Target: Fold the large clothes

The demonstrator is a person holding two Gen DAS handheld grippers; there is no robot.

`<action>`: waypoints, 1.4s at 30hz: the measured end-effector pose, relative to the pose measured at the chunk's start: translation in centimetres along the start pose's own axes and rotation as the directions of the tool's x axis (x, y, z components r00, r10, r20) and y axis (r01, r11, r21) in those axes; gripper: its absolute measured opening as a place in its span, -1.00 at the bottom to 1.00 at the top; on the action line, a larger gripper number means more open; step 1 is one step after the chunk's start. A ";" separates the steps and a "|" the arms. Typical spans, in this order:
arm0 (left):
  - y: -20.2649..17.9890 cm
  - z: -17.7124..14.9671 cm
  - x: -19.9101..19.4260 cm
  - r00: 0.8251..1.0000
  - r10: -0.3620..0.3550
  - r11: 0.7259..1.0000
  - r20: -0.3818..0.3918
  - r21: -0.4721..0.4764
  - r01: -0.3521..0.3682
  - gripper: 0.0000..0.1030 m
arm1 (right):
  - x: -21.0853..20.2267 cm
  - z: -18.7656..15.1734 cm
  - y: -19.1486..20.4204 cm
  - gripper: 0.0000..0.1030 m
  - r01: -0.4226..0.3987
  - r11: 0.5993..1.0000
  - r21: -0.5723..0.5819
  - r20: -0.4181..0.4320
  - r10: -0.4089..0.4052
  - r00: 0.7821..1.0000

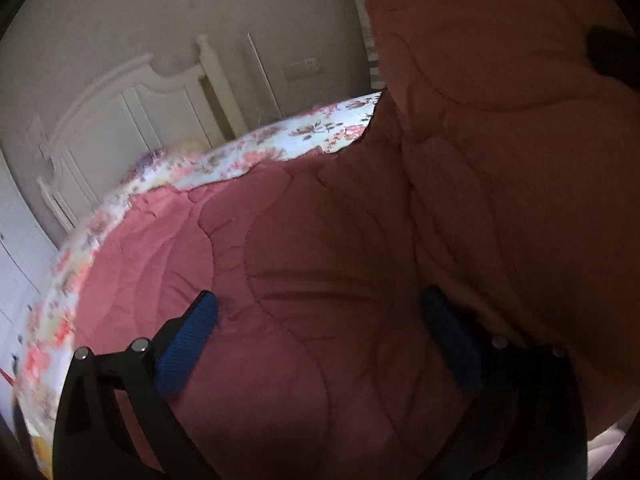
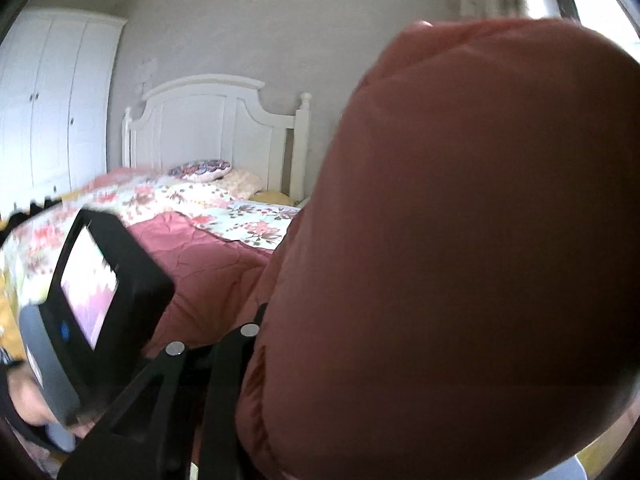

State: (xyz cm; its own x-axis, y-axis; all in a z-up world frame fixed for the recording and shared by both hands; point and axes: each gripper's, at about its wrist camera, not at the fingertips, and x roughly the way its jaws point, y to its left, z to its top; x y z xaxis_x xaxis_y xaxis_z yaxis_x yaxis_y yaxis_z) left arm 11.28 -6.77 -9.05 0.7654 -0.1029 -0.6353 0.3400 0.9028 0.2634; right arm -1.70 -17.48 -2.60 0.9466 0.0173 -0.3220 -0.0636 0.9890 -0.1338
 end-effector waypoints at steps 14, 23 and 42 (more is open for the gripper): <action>19.3 -3.9 0.7 0.983 0.170 0.912 -0.068 -0.368 -0.183 0.92 | 2.9 2.2 11.0 -0.33 0.158 0.917 -0.367 0.013 -0.165 0.986; 24.5 -7.4 0.2 1.000 -0.019 0.835 -0.021 -0.550 0.004 0.84 | 9.6 -6.2 25.0 0.10 0.122 0.621 -0.775 0.016 -0.173 0.985; 16.8 7.5 4.9 0.953 -0.225 0.973 -0.203 -0.096 0.210 0.96 | 8.6 -10.8 23.7 0.10 0.236 0.504 -0.831 0.121 -0.249 0.961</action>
State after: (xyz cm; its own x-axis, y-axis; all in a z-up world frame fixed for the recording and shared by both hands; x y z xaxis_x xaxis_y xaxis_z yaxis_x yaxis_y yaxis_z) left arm 24.80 4.74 -2.30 0.5416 -0.2167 -0.8122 0.4392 0.8968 0.0535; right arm 1.51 4.55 -18.62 0.9637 -0.2121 -0.1622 -0.0713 0.3808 -0.9219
